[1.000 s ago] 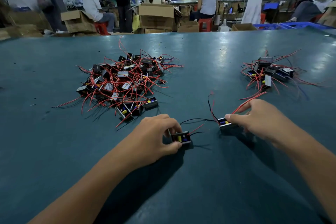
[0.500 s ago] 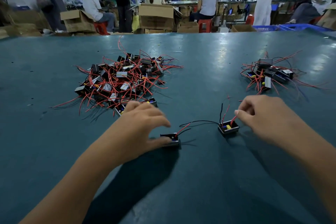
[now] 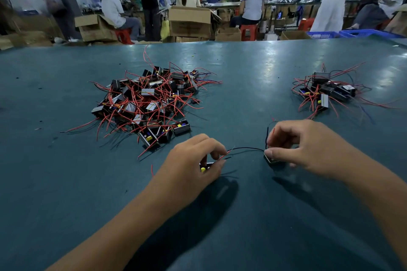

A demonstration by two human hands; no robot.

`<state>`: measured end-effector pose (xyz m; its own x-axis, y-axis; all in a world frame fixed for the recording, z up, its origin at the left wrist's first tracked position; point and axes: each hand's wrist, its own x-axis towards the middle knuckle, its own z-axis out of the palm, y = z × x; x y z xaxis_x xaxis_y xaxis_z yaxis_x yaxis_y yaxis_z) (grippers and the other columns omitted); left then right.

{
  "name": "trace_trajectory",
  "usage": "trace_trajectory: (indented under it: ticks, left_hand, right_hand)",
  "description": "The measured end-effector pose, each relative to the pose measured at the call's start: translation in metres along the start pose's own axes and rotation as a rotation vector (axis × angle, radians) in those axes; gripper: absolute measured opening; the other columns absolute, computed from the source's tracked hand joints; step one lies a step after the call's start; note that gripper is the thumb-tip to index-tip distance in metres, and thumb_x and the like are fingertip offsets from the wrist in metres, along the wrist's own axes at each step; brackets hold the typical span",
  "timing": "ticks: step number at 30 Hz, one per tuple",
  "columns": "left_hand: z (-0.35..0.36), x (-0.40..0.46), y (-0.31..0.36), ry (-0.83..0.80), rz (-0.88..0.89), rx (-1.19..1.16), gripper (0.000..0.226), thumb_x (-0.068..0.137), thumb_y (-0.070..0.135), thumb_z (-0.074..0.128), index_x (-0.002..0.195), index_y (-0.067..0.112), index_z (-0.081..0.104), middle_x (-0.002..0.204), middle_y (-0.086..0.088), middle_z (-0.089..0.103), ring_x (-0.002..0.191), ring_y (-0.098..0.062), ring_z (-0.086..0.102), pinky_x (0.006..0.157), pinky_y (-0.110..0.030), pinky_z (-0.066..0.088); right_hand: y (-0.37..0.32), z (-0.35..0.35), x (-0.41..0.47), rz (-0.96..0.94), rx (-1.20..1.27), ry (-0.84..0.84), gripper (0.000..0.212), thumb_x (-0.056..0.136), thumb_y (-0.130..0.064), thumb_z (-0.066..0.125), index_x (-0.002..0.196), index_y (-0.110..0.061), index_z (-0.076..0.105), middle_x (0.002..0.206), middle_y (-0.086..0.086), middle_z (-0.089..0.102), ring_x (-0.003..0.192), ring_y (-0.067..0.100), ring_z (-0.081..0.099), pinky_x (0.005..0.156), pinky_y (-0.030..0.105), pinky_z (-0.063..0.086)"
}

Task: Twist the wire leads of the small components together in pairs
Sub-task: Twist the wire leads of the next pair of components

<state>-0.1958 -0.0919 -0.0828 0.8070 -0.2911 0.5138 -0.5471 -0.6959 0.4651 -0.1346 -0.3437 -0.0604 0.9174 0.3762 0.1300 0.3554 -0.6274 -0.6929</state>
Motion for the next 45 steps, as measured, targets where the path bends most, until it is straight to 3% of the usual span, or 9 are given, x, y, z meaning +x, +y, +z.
trace_trajectory:
  ticks: [13,18,23,28,33,36,38,41,45]
  left_hand:
    - [0.003,0.000,-0.007,-0.072,-0.107,-0.024,0.013,0.089,0.018,0.074,0.101,0.022,0.072,0.093,0.012,0.058,0.075,-0.016,0.057,0.074,-0.037,0.048]
    - [0.003,0.000,-0.006,-0.102,-0.113,-0.035,0.015,0.087,0.017,0.075,0.100,0.024,0.073,0.093,0.013,0.058,0.074,-0.017,0.057,0.072,-0.035,0.048]
    - [0.004,-0.001,-0.008,-0.103,-0.113,-0.035,0.013,0.089,0.021,0.074,0.101,0.024,0.072,0.094,0.014,0.058,0.078,-0.015,0.057,0.074,-0.035,0.048]
    - [0.001,-0.002,-0.009,-0.026,-0.068,-0.002,0.013,0.092,0.027,0.070,0.104,0.023,0.068,0.098,0.013,0.058,0.087,-0.009,0.054,0.080,-0.034,0.048]
    - [0.009,0.003,0.006,0.185,0.241,0.300,0.013,0.090,0.015,0.066,0.102,0.012,0.071,0.098,-0.001,0.064,0.088,-0.024,0.060,0.077,-0.041,0.047]
    - [0.016,0.021,0.017,0.087,0.157,0.108,0.030,0.091,0.015,0.065,0.122,0.015,0.063,0.116,0.003,0.060,0.098,-0.011,0.055,0.088,-0.024,0.044]
    - [0.019,0.041,0.017,-0.090,0.017,-0.020,0.047,0.093,0.018,0.066,0.137,0.022,0.051,0.126,0.010,0.056,0.093,0.002,0.050,0.082,-0.008,0.037]
    - [0.026,0.068,0.015,-0.206,-0.052,-0.157,0.039,0.092,0.012,0.069,0.129,0.017,0.058,0.108,0.005,0.068,0.081,-0.006,0.059,0.072,-0.011,0.042]
    - [0.035,0.079,0.004,-0.078,-0.186,-0.330,0.004,0.094,0.003,0.063,0.097,0.004,0.066,0.081,-0.007,0.073,0.071,-0.017,0.069,0.073,-0.030,0.057]
  right_hand:
    - [-0.002,0.002,0.000,-0.079,0.093,0.074,0.011,0.082,-0.025,0.076,0.073,-0.023,0.070,0.067,-0.002,0.070,0.063,0.027,0.065,0.051,0.029,0.057]
    - [0.000,0.004,0.000,-0.036,0.180,-0.020,0.011,0.084,-0.016,0.074,0.074,-0.021,0.070,0.088,-0.016,0.075,0.077,0.012,0.071,0.055,0.023,0.056]
    - [0.005,0.006,0.000,-0.038,0.255,-0.078,0.013,0.083,-0.012,0.074,0.074,-0.019,0.068,0.094,-0.013,0.076,0.084,0.012,0.072,0.060,0.022,0.056]
    - [0.010,0.006,0.003,-0.016,0.364,-0.119,0.010,0.085,-0.009,0.072,0.075,-0.012,0.069,0.096,0.000,0.076,0.093,0.026,0.071,0.075,0.029,0.060]
    - [0.008,0.008,0.004,-0.051,0.324,-0.122,0.010,0.086,-0.025,0.070,0.079,-0.020,0.072,0.095,0.009,0.075,0.080,0.030,0.069,0.072,0.030,0.059]
    - [0.006,0.005,0.003,-0.093,0.219,-0.141,0.006,0.086,-0.027,0.072,0.083,-0.023,0.073,0.083,0.004,0.074,0.070,0.022,0.067,0.073,0.039,0.056]
    - [0.005,0.005,0.003,-0.118,0.165,-0.154,0.008,0.087,-0.028,0.071,0.081,-0.022,0.072,0.074,0.007,0.070,0.070,0.026,0.065,0.073,0.045,0.053]
    - [0.002,0.004,0.002,-0.124,0.132,-0.152,0.013,0.088,-0.028,0.071,0.076,-0.023,0.070,0.072,0.006,0.069,0.070,0.025,0.064,0.073,0.046,0.051]
    - [0.003,0.004,0.003,-0.082,0.188,-0.093,0.015,0.088,-0.022,0.070,0.076,-0.014,0.072,0.073,0.006,0.072,0.074,0.031,0.067,0.077,0.048,0.053]
